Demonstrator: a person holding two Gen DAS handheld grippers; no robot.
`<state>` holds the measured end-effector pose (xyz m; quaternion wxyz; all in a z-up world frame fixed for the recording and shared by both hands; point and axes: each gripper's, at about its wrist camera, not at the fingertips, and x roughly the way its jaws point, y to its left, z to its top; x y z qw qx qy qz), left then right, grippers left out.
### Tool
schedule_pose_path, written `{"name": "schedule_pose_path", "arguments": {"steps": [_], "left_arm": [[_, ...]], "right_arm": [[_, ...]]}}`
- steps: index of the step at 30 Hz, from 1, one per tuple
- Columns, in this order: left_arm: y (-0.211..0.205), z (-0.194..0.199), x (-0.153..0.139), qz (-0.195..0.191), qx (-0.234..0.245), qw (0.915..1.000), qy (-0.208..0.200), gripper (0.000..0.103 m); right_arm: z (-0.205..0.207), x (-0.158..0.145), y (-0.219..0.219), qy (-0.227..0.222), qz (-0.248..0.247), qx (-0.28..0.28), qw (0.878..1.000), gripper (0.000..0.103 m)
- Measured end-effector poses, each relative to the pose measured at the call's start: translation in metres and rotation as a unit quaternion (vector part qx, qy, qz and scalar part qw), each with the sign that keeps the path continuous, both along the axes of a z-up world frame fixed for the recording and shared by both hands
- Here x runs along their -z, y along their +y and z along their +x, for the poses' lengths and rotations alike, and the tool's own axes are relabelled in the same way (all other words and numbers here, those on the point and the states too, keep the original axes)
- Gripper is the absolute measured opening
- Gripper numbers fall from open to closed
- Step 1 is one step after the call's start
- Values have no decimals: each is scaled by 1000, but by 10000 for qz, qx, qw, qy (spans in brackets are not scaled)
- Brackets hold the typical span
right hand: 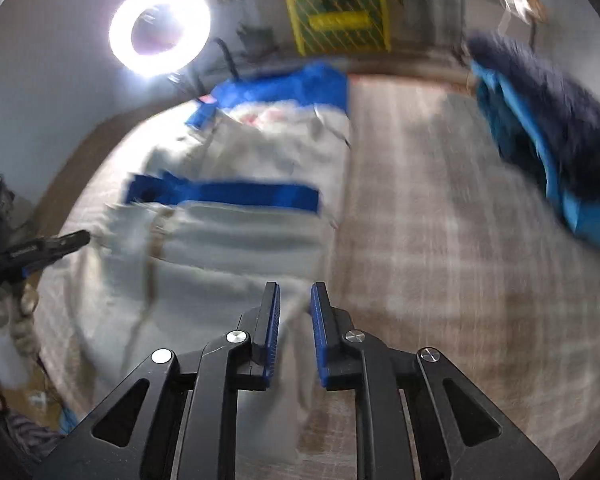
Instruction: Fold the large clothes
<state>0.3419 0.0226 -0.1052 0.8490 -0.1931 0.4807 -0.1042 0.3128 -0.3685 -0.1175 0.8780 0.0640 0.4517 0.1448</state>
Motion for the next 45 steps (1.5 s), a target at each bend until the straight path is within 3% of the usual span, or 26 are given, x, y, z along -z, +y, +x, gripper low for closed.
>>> {"name": "schedule_pose_path", "arguments": {"steps": [3,6,8,10,16,21,23,26,30,33,36,39,42,45], "left_arm": [[-11,-3,-15,-103,256,9994,-208,21],[-34,2,-12,-246,570,9980,-138,21],[-48,6,-7,-158,676,9975,-110,21],[-61,12,3,53,754,9971,-27,21],[-67,27,30,149,555,9978,332,22],[-72,31,37,347,588,9976,149,26],[-69,31,35,228,536,9981,216,26],[-57,34,24,-27,484,9983,323,26],[-25,35,-12,-519,333,9981,11,26],[-6,46,-40,-589,361,9971,-313,34],[9,74,-62,-424,563,9961,-528,39],[19,110,-73,-368,710,9955,-508,56],[32,156,-74,-607,660,9947,-509,57],[37,196,-64,-758,558,9943,-510,60]], "right_arm": [[-7,-16,23,-443,227,-605,9969,14],[-8,-14,52,-508,160,-1073,9928,14],[-14,-10,70,-572,24,-1277,9902,16],[-19,-4,88,-581,-122,-1447,9877,24],[6,27,105,-33,-471,-1396,9891,24],[26,45,102,415,-224,-1240,9912,25],[28,41,100,475,-171,-1263,9907,25],[28,26,94,451,-45,-1227,9914,25],[23,-9,76,179,498,-1229,9910,26],[22,-37,57,-201,717,-1099,9912,36],[31,-56,31,-460,866,-917,9910,42],[55,-76,5,-557,700,-803,9927,43],[91,-92,-22,-701,557,-660,9938,47],[145,-87,-51,-584,675,-415,9951,52]]}}
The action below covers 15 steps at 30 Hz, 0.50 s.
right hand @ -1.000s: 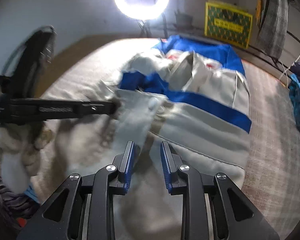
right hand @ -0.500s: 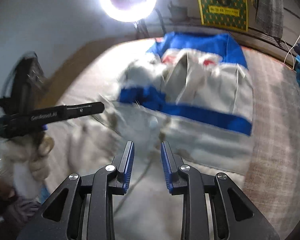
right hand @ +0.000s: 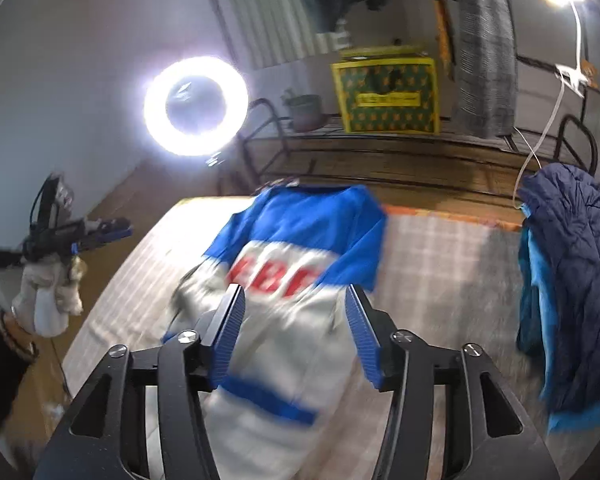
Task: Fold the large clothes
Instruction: 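Grasp the blue shoulder with both tools and lift the jacket up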
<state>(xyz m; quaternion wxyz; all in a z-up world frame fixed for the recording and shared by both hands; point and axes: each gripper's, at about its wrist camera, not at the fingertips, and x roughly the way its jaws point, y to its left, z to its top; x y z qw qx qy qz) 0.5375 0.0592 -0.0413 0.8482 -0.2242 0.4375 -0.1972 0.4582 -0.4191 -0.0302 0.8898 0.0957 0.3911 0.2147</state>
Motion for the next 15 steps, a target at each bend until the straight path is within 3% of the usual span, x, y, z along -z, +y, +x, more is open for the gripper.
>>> {"name": "schedule_pose_path", "arguments": {"steps": [3,9,15], "left_arm": [[-2,43,27,-98,-72,9999,91,60],[-18,96,82,277,119,9994,178,60],[-24,131,126,-82,178,9987,475,60]], "right_arm": [[45,23,-18,252,303,169,9991,52],[131,99,-28,693,689,336,9946,52],[177,147,-24,984,846,316,9910,52]]}}
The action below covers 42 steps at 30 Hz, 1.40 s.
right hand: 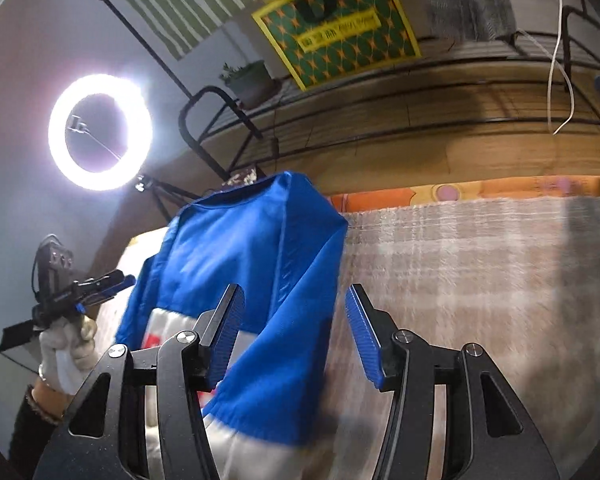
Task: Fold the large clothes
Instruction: 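Grasp the blue shoulder with both tools and lift the jacket up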
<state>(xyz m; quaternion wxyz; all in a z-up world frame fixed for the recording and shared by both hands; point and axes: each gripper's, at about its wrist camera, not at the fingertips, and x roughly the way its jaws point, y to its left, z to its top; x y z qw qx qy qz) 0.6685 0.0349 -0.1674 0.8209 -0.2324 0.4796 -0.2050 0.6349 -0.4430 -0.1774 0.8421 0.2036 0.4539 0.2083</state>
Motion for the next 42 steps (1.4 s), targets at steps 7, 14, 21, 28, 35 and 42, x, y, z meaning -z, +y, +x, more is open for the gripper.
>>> {"name": "schedule_pose_path", "arguments": {"steps": [7,14,21,28,35,42], "left_arm": [[-16,14,16,-53,33,10000,2,60],[-38,18,15,291,238,9993,-54,26],[-44,4,-1,530,181,9969,-558,2],[-46,-23,-43,330,163,9942,-1015,1],[-49,-71,-96,360,296,9889,-1409,1],[-46,-137,-137,346,384,9846,-1670,1]], "right_arm": [[24,22,-1,107,236,21,9997,52],[31,22,14,51,66,-215,9997,25],[21,3,21,-250,-345,-97,9990,3],[2,-43,33,-775,-446,-145,9959,2],[-43,-93,36,-1172,-446,-242,9918,2],[-104,-135,35,-1416,-518,-314,9881,2]]}}
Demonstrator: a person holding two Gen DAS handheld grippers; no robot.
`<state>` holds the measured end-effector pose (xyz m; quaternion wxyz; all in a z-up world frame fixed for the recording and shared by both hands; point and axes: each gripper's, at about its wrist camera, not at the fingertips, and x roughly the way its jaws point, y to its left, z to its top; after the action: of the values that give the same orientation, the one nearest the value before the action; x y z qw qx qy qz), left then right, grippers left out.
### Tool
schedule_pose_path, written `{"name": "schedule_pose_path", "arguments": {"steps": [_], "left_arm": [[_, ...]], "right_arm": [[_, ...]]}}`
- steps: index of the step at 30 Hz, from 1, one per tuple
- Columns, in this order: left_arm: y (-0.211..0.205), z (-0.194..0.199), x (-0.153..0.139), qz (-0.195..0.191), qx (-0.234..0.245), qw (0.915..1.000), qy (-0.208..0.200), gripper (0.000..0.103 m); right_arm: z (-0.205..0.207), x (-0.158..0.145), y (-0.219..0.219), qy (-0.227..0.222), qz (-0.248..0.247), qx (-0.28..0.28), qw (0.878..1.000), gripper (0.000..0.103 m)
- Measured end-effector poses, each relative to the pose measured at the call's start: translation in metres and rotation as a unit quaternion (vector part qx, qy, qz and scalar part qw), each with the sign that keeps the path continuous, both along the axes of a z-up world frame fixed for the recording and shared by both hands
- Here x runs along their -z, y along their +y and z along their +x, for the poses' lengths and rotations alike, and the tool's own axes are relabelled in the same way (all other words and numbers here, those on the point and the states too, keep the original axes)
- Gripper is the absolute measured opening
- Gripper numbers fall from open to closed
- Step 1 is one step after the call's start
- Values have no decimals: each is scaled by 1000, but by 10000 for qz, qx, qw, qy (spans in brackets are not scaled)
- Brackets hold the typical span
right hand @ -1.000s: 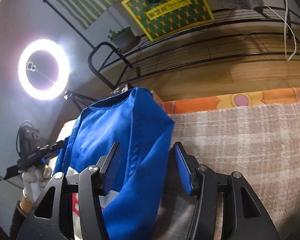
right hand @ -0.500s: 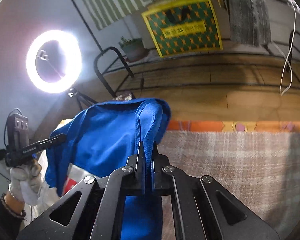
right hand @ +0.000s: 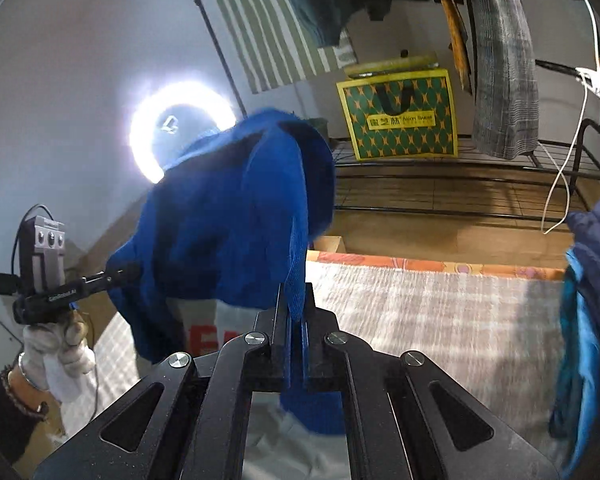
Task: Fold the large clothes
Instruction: 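Grasp the blue shoulder with both tools and lift the jacket up, then flip the jacket over and lay it down with both tools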
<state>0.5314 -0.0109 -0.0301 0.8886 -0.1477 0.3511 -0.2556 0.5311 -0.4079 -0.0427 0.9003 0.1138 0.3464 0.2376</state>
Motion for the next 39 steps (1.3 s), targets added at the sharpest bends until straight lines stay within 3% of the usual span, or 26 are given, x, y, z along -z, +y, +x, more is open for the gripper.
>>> {"name": "schedule_pose_path", "arguments": {"steps": [8,17,22,27,33,39], "left_arm": [[3,-77,-13,159,44,9999,-29,1],[10,-156,-4,395,6,9992,43,1],[6,-200,14,931,155,9955,88,1],[9,-231,31,1356,233,9898,379,1],[28,-283,14,1274,203,9911,339,1],[45,-337,-37,734,174,9970,185,1]], "right_arm": [[-78,-15,3,-13,-162,-96,9998,2],[-148,-5,-14,155,-134,-36,9998,2],[-178,9,-20,340,-269,-38,9991,3],[-208,22,-31,609,-553,-31,9966,7],[-263,4,-64,409,-439,49,9982,7],[-318,-36,-83,-14,-237,24,9997,7]]}}
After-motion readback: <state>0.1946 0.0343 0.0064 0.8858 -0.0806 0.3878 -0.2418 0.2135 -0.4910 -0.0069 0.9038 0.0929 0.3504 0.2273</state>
